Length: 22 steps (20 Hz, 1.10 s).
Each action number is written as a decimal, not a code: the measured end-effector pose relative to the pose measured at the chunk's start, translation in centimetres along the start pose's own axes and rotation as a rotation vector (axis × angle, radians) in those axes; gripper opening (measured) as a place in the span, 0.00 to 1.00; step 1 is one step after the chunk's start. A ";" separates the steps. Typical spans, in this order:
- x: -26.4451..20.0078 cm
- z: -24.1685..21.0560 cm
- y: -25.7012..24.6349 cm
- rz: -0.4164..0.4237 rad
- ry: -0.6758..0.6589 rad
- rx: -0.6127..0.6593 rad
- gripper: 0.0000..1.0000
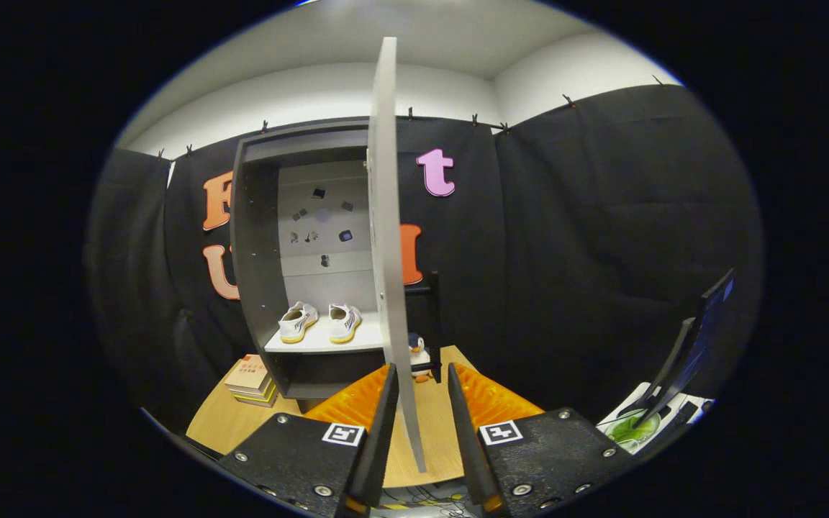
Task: Open the shoe cabinet door, grab the shoes and put them into the shoe cabinet, then close the shoe cabinet door.
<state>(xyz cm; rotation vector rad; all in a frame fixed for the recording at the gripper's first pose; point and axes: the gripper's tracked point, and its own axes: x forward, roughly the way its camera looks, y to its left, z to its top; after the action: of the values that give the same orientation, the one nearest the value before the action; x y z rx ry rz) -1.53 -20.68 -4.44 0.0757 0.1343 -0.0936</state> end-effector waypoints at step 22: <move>4.9 -3.5 3.1 0.215 0.035 -0.004 0.71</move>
<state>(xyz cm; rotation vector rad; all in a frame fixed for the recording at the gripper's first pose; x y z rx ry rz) 3.19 -17.76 -8.33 0.0875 0.1607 0.1230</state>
